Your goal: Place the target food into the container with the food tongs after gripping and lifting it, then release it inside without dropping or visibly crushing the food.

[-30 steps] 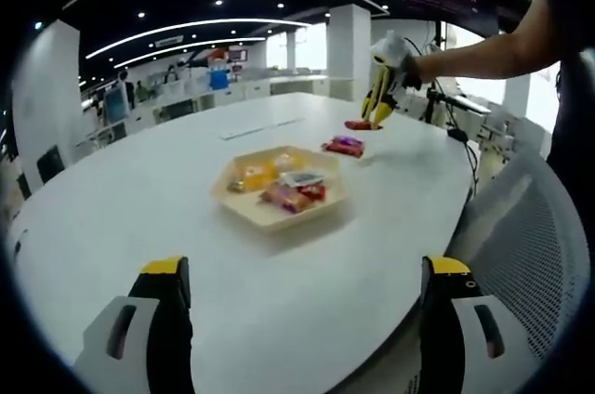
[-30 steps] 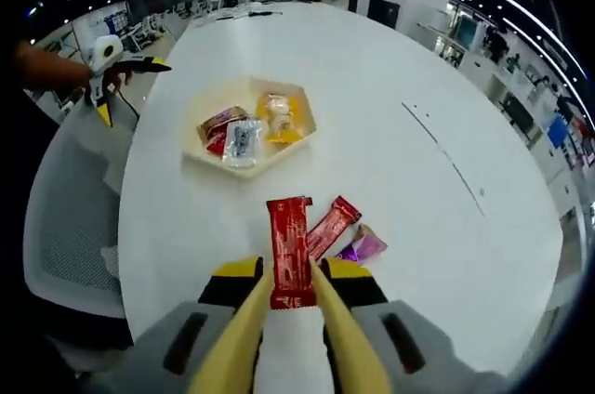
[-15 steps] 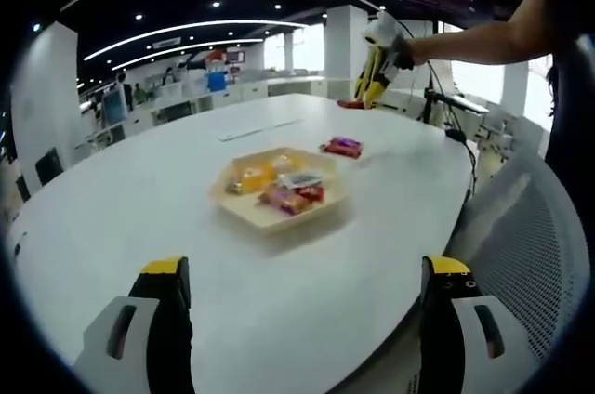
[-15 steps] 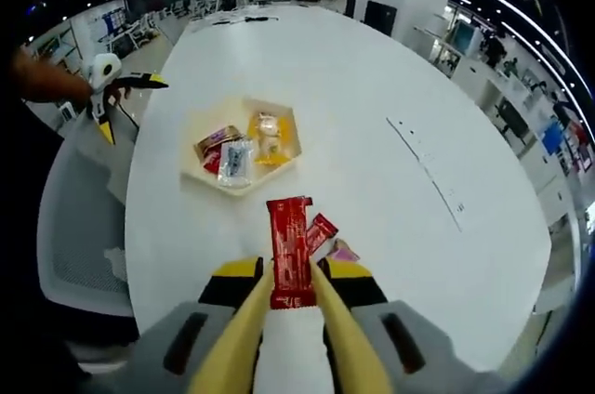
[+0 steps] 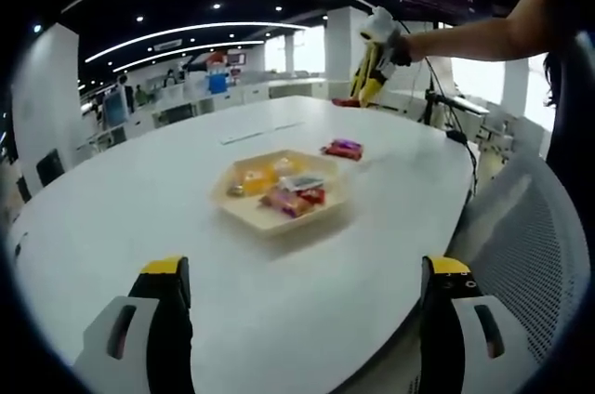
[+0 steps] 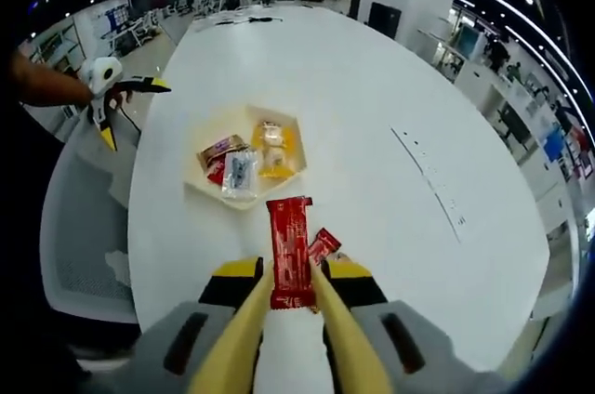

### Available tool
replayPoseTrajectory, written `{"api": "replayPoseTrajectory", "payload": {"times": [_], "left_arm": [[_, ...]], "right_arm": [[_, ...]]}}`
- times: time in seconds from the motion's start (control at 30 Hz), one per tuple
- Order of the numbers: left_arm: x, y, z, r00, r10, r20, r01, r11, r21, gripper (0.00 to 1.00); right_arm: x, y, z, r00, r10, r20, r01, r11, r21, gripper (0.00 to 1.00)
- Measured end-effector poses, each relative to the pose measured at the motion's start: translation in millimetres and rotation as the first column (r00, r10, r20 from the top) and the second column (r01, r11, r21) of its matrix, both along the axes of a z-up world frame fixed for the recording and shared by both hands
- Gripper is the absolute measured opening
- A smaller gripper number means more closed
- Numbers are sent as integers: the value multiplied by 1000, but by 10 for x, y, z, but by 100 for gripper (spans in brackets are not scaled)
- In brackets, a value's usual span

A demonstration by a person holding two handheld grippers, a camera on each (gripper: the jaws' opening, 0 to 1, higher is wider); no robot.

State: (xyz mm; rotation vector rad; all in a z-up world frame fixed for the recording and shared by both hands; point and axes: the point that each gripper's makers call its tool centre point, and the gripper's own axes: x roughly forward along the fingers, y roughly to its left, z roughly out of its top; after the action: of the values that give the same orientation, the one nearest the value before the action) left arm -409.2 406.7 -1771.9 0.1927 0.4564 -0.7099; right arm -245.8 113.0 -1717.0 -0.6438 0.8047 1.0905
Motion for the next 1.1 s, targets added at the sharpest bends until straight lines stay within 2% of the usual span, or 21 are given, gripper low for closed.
{"api": "replayPoseTrajectory", "payload": {"times": [0.33, 0.77, 1.1], "left_arm": [[7, 9, 9, 1000, -3, 14, 3, 1000, 9, 100], [0, -13, 23, 1000, -9, 17, 9, 1000, 4, 100], [-8, -27, 14, 1000, -19, 16, 19, 1000, 9, 100]], "right_arm": [[-23, 348, 42, 999, 37, 1, -37, 999, 4, 24], [3, 1037, 147, 993, 114, 14, -114, 993, 19, 24], [59, 1657, 230, 985, 172, 29, -173, 984, 39, 24]]}}
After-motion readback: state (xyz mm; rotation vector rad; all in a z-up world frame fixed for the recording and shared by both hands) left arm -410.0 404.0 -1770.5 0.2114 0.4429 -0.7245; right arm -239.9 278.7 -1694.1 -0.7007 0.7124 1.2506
